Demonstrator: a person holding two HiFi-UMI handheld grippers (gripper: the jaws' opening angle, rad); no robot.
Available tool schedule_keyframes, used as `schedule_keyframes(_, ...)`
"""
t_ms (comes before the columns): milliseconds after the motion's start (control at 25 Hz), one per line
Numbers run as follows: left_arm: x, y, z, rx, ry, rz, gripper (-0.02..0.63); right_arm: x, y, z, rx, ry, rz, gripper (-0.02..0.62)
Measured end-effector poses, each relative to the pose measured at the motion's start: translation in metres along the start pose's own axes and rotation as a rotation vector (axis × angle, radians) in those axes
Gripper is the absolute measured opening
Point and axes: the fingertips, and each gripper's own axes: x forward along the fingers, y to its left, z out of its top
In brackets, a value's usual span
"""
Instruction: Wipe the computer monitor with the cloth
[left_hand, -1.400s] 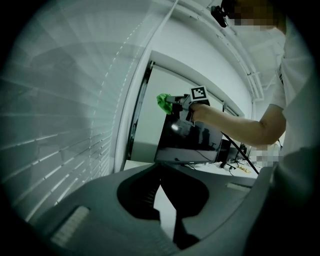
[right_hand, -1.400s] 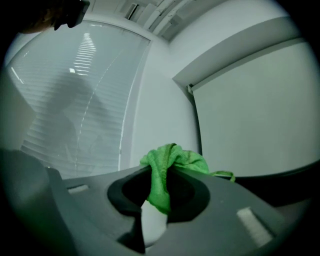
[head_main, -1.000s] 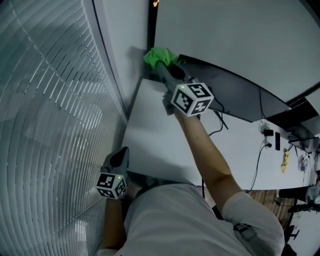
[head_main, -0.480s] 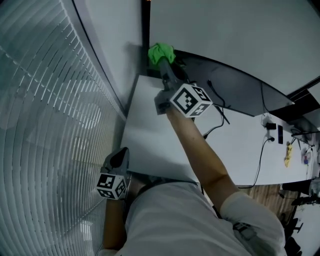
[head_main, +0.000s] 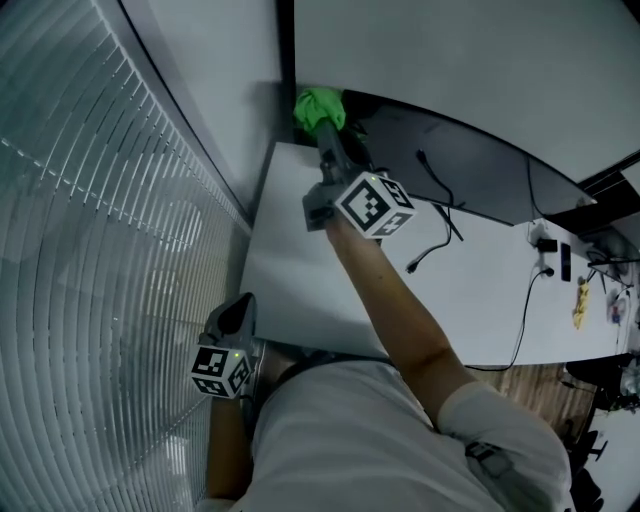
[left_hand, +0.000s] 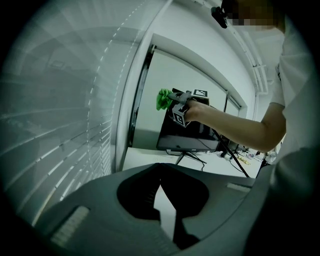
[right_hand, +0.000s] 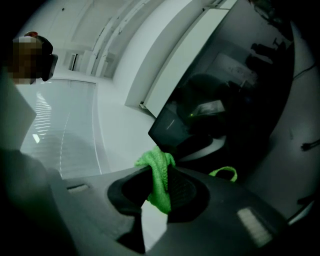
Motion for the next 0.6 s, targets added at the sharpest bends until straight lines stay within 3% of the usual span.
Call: schedule_keyframes(600,0.004,0.006,-0.028,-0.043,0.072,0.046,0.008,-0.017,-0.067,-0.070,0.036,0.095,-0.086,0.077)
